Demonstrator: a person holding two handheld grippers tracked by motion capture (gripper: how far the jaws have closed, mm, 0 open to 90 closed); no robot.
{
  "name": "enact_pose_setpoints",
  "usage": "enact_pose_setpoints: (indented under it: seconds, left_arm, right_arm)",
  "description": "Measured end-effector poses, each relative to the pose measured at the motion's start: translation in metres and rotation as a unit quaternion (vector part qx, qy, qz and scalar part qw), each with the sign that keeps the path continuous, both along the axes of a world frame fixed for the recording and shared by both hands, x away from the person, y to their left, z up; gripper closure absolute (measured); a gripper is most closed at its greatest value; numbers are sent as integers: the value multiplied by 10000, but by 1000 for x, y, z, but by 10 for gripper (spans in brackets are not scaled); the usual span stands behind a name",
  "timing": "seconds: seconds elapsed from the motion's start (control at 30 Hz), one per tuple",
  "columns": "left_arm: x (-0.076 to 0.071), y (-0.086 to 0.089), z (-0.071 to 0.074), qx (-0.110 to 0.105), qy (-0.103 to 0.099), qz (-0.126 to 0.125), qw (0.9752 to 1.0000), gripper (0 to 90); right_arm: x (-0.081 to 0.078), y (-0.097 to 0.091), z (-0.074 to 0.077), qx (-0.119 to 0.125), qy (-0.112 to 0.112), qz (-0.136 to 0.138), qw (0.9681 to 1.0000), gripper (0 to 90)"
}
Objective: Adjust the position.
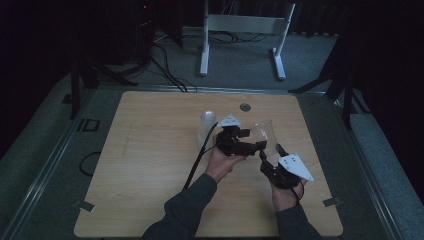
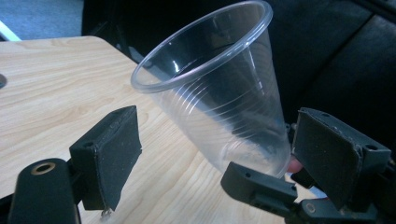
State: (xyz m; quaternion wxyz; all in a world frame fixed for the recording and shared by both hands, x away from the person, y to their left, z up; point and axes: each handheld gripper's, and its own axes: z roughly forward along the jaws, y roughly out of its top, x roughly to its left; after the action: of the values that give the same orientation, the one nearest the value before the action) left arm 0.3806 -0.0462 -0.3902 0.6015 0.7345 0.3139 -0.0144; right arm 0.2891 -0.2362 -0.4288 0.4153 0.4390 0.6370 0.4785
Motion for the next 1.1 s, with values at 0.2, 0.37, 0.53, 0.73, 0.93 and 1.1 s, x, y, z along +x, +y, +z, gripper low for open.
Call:
enact_pose_setpoints:
  seconds: [0.2,0.37,0.53,0.73,0.93,1.1]
  left_arm:
    - [2,-1,-1,-180,92,-46,9998,152]
    - [2,-2,-3,-289,146,-44,9995,152]
    - [4,-4,-4,-412,240,-55,9988,152]
    - [7,-4,-5,-701,417,-46,9967,152]
    - [9,-4,-7,-897,507,-24,9947,184]
    - [9,-3,-7,-959,542,-8,9939,226]
  right_arm:
    - [-2,2,0,4,-29,34,10000,418]
    - [-3,5,0,5,-79,58,10000,418]
    - [-4,6,0,-1,-103,75,9999,418]
    - [-5,9,-1,-46,-155,150,9998,417]
    - [-5,10,-2,-43,-153,175,9997,416]
    - [-4,9,-2,-55,-144,211,9997,415]
